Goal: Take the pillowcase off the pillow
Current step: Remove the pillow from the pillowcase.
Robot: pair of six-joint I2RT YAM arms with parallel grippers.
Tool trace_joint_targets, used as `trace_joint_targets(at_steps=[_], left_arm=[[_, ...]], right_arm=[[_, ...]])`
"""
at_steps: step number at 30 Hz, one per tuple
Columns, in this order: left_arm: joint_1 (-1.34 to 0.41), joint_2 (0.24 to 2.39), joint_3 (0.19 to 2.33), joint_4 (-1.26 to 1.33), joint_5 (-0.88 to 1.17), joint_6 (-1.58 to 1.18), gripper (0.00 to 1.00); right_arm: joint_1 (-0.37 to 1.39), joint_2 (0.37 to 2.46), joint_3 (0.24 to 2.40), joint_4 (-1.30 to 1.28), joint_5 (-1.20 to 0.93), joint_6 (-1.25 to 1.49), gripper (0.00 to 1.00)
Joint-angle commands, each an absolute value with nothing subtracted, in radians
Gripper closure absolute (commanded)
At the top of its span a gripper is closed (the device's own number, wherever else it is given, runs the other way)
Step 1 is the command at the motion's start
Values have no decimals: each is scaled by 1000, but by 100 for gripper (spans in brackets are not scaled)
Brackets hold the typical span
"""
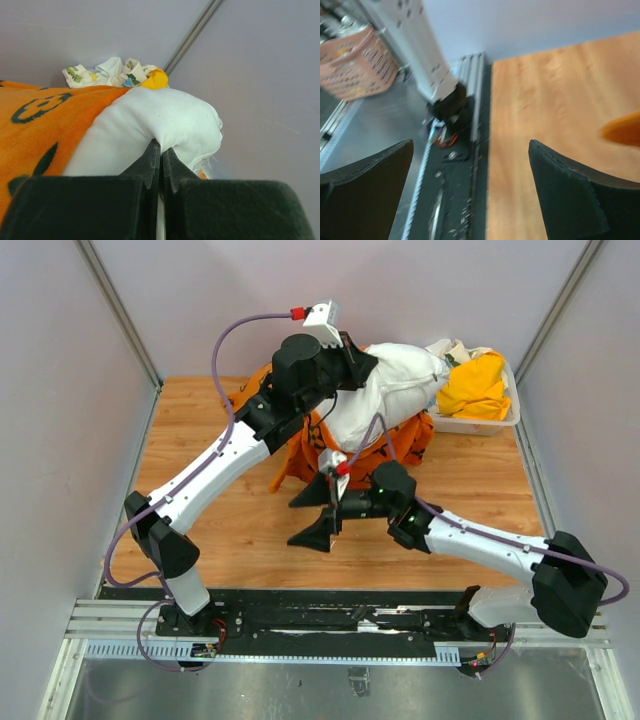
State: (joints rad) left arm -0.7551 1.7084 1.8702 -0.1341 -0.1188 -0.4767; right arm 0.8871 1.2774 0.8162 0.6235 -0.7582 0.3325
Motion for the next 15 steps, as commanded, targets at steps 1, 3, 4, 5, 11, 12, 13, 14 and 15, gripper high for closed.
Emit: trace_joint_targets(at_steps=[1,3,4,5,11,12,13,14,15], left_arm=[[-752,1697,1964,19,-159,-482,100],[-752,1703,1982,11,-161,-482,100],[-752,1703,1987,7,-161,-484,100],[-752,1699,1985,7,-161,-485,100],[-752,1664,1926,28,-169,-491,100],[-752,1663,1924,28,-165,-492,100],[-752,1664,1927,23,-162,-494,100],[-752,1662,1929,19,-159,-496,100],[-752,1659,1929,15,-154,-500,100]], right_arm=[[1004,1336,742,633,-752,366,1],[1039,1389,694,702,-759,408,2],[1049,1414,662,758,-765,438,2],[1052,1426,646,804,-771,464,1],[1052,1148,715,514,-523,268,1],[1052,1085,728,433,-446,213,2],[1052,1031,734,402,-364,165,2],[1052,984,738,385,-287,114,2],[1051,946,743,372,-225,73,2]])
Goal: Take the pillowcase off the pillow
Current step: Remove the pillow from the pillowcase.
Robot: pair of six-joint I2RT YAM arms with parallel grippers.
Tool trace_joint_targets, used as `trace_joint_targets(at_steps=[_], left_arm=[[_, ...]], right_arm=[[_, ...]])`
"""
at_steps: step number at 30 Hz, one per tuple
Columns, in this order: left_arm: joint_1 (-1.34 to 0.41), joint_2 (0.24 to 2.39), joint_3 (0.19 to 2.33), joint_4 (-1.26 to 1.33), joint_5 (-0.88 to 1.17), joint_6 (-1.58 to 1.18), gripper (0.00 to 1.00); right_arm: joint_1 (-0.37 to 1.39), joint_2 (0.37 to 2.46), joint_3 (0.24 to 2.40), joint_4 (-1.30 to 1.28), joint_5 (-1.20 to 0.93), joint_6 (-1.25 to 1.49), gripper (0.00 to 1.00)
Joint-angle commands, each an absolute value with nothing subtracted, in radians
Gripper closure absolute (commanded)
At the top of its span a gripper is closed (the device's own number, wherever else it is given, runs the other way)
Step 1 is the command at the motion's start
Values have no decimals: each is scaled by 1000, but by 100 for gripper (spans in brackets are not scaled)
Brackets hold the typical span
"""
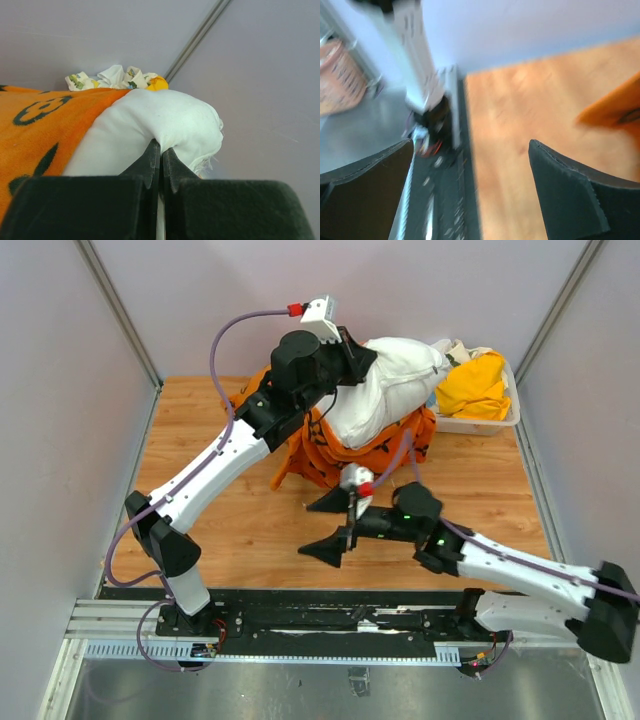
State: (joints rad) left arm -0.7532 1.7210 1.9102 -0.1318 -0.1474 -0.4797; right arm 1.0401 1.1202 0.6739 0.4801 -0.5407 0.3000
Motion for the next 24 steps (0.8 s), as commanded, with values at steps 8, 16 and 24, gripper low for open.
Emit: trace_joint_targets(at_steps=[8,16,24], left_arm=[[-752,1627,1886,20,-92,-530,100],[-752,1586,1865,6,-31,-554,100],[-750,1570,1864,-27,-69,-502,100]], right_arm=[[977,956,886,356,-94,-125,2],[842,1102,1027,374,-163,-136,2],[748,1169,915,463,-347,8,2]])
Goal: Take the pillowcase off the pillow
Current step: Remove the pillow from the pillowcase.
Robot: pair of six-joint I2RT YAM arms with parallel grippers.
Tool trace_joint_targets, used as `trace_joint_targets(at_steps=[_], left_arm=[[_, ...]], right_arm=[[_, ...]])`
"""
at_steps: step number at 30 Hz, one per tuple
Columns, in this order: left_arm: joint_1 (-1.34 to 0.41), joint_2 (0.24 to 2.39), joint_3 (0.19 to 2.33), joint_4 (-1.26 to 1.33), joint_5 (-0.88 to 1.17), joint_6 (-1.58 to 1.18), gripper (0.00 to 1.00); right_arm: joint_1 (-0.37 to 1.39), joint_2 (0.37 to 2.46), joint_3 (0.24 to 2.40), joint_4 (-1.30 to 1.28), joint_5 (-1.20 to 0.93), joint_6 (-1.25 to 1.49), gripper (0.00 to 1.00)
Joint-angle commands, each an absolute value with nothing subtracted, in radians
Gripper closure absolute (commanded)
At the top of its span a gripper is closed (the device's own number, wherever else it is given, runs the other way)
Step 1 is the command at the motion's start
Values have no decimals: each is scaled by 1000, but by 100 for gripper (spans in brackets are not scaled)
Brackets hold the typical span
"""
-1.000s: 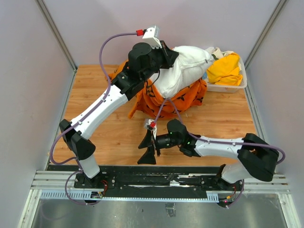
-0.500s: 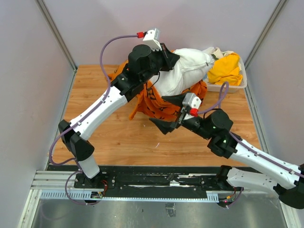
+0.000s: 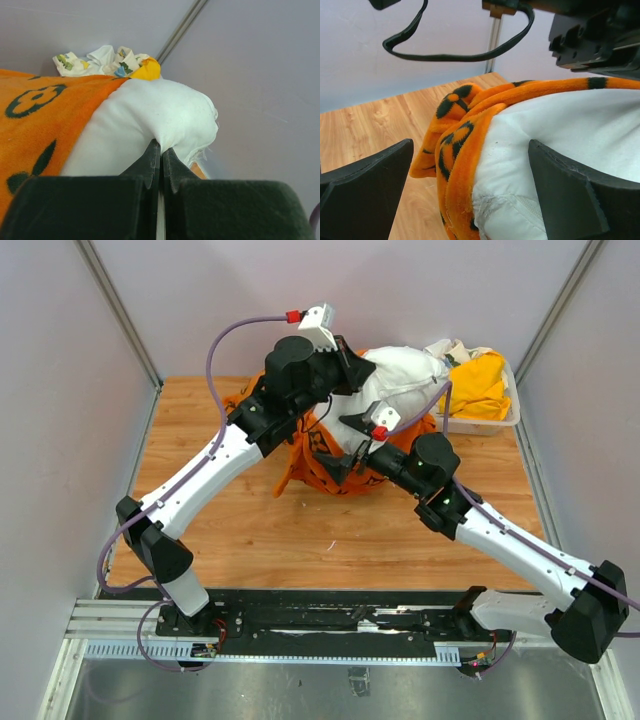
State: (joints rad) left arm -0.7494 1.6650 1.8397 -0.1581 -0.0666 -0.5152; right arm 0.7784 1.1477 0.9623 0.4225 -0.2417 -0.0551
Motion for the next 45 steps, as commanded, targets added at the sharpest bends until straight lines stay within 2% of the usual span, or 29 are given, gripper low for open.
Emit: trace_joint_targets(at_steps=[1,6,21,29,34,40,42,45], left_arm=[[-750,1564,1853,-12,-64,-502,100],[-750,1577,1864,1,-31,-526,100],[-749,1637,1982,-75,-126,-540,100],[-749,1652,2044,-108,-161,-531,100],[-733,1614,2034,-106,-154,-506,100],[-673,1544,1955,-83,-104,-471,100],[-664,1512,1905,-58,-102,-433,100],[-659,1475,1820,-37,-95,-387,100]], right_arm=[[748,1182,907,463,-370,26,1],[795,1252,864,526,-492,92,1],[1072,1465,945,425,-382,14,1],[1126,1496,750,561,-333,127,1],[1128,1369,625,547,-244,147,2],[1129,945,574,397,-272,138,2],[1129,797,600,315,-197,143,2],[1127,661,691,219,30,185,2]])
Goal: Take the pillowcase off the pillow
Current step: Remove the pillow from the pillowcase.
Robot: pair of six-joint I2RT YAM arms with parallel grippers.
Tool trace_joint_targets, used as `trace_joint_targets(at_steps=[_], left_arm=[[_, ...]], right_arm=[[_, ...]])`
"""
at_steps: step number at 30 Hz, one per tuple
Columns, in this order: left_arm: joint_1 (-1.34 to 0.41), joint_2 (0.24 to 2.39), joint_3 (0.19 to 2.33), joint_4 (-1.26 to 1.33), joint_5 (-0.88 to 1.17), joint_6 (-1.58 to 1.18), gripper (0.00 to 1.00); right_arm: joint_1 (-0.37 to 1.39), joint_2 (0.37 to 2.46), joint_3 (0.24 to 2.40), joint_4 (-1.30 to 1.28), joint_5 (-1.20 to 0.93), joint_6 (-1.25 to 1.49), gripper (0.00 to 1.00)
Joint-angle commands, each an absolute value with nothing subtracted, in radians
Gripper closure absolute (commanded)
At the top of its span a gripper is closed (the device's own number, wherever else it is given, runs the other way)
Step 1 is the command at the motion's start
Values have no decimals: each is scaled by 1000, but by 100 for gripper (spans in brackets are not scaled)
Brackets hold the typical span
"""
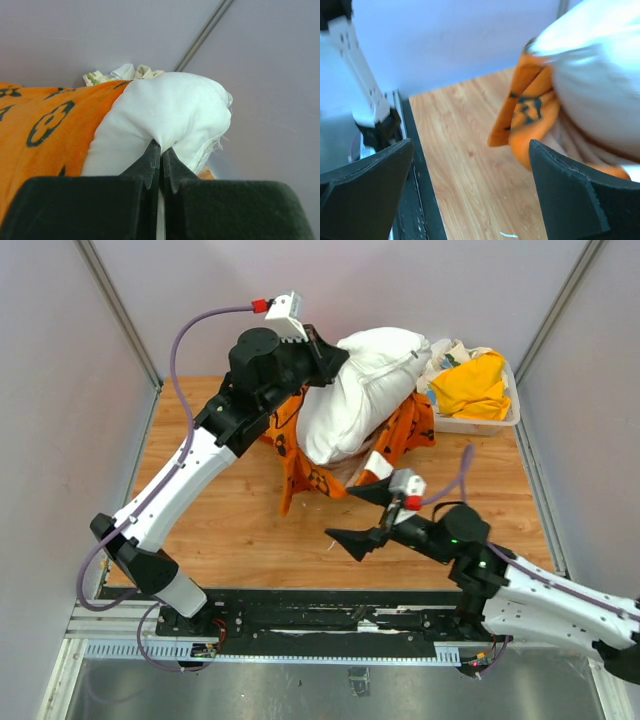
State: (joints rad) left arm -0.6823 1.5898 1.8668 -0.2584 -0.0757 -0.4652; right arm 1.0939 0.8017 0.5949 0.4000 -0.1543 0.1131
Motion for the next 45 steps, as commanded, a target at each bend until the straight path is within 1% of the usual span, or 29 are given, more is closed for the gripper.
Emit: trace_joint_targets(at_steps=[1,4,6,8,12,17,23,26,28,31,34,36,39,41,45], left_arm=[[-658,1460,1792,-38,-98,-374,100],[-649,1416,1702,-40,-120,-364,100],[-638,1376,1640,-41,-126,-380,100],[-632,1335,1580,-38,-135,-386,100],[-629,1265,1510,-51,-173,-392,100],[-628,1215,1444,-21,-208,-398,100],[-627,1235,1450,-33,-233,-390,100],[-627,1241,1445,-40,-222,-401,100],[-627,1239,1424,-23,-203,-406,100],[-629,1235,1394,-8,-161,-403,100],[-627,1232,1374,-10,-123,-383,100],[-627,1223,1360,-9,-122,-379,100],[-627,1213,1344,1,-123,-373,100],[-627,1209,1335,7,-120,-371,100],[-627,1210,1314,11,-108,-369,100]], right_arm=[[1129,648,748,170,142,194,2],[1129,709,962,-16,379,272,2],[1129,776,1096,-125,487,362,2],[1129,832,1193,-188,545,462,1],[1129,909,1368,-357,619,628,2],[1129,945,1444,-336,607,575,2],[1128,914,1359,-206,658,470,1],[1127,902,1315,-151,625,437,2],[1127,913,1303,-146,601,446,2],[1115,916,1244,-163,627,463,2],[1031,867,1114,-143,639,571,2],[912,843,1047,-133,494,687,2],[729,858,984,-76,206,834,2],[681,892,965,-16,99,889,2],[675,954,957,75,22,962,2]])
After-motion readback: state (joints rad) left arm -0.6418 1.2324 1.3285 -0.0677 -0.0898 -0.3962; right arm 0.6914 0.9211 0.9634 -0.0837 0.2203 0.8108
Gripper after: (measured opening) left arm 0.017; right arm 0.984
